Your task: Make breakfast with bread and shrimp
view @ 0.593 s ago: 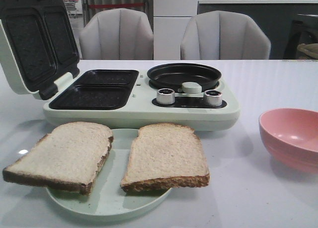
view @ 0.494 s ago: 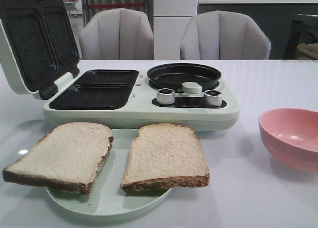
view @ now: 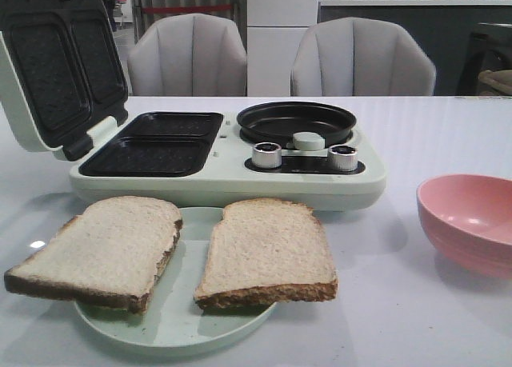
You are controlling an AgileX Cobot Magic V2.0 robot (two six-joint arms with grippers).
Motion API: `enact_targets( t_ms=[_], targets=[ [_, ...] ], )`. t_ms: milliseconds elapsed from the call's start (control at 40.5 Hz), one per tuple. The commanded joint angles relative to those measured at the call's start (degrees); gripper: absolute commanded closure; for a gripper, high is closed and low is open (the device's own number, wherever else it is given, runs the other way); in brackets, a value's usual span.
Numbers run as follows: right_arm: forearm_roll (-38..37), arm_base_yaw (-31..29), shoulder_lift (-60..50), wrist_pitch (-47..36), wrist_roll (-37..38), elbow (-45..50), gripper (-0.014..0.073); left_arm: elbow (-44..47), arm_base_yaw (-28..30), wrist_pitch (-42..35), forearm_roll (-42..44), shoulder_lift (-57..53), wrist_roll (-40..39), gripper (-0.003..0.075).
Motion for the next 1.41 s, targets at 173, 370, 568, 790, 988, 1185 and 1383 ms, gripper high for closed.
enact_targets(
  t_ms=[173, 370, 568, 790, 988, 1185, 1383],
  targets=[
    [0.2, -0.3, -1.2, -5.3, -0.4, -1.0, 0.0547, 0.4, -0.4, -5.4, -0.1, -1.2, -0.4, 0.0621],
    [0.2, -0.3, -1.2, -6.5, -0.4, -2.2, 0.0547, -0.1, -0.4, -5.7, -1.7, -1.2, -0.4, 0.0621],
    [0.2, -0.3, -1.2, 3.0, -0.4, -11.7, 0.0547, -6.7, -0.4, -6.2, -2.2, -1.1, -0.4, 0.0621],
    [0.2, -0.3, 3.3, 12.5, -0.4, -24.7, 0.0547, -21.4, -0.4, -2.6, 1.6, 1.3, -0.4, 0.0621],
    [0.2, -0.3, 13.4, 24.7, -0.4, -36.8, 0.0547, -37.5, -0.4, 12.3, 3.2, 9.7, -0.4, 0.0621],
    [0.2, -0.3, 24.0, 33.8, -0.4, -42.1, 0.0547, -43.9, -0.4, 23.1, 2.5, 17.8, -0.4, 0.0621],
    [0.2, -0.3, 32.7, 35.7, -0.4, -41.1, 0.0547, -41.4, -0.4, 25.8, 2.5, 21.6, -0.4, 0.0621]
  ],
)
